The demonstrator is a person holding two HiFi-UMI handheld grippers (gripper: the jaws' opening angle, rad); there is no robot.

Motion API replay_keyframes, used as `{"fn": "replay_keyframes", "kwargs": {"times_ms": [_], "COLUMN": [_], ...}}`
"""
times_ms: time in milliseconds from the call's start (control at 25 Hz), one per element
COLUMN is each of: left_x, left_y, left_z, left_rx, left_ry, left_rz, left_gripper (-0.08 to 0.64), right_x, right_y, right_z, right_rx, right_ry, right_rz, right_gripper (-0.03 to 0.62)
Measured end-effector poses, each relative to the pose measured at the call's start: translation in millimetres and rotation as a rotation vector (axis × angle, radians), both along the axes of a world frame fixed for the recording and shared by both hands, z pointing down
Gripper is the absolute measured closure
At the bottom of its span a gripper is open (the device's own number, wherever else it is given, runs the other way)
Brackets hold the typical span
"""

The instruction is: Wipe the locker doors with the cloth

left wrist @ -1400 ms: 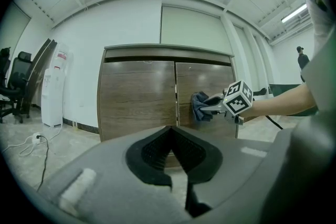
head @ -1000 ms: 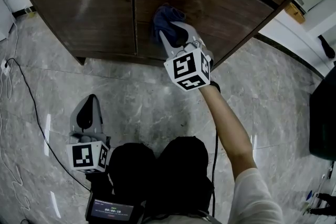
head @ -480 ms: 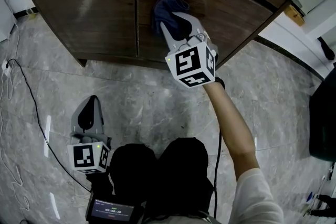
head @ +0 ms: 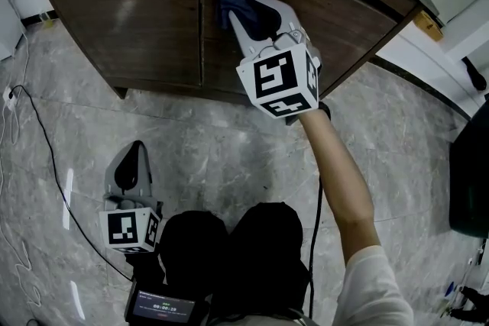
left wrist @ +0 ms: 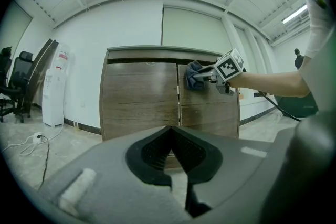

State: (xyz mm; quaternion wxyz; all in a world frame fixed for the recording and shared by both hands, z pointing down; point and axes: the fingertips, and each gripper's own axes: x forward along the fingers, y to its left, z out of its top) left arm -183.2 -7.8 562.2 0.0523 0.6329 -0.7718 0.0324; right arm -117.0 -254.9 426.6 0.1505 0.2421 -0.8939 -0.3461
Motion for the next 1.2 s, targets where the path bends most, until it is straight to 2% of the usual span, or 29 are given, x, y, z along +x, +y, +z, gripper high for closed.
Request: {"fn": "replay_keyframes", "kwargs": {"times_ms": [200,320,1200], "left_x": [-2,-3,-26], "left_y": [1,2,17], "left_z": [0,2,6], "left_rx": [0.002,-0.005,-0.007], "left_ry": [0.001,0.006,0.011], "left_rz": [-0.006,-0.007,-0.044], "left_gripper": [0.557,0.557,0.557], "right_x": [-13,-18,-35], "right_y": [5,6,11], "right_z": [-22,-17,125], "right_rx": [0.023,0.019,-0.158], "right_ry": [-0.034,-0.031,0.085], "right_rz": [-0.022,-0.016,0.002], "right_gripper": [0.486,0.486,0.486]}}
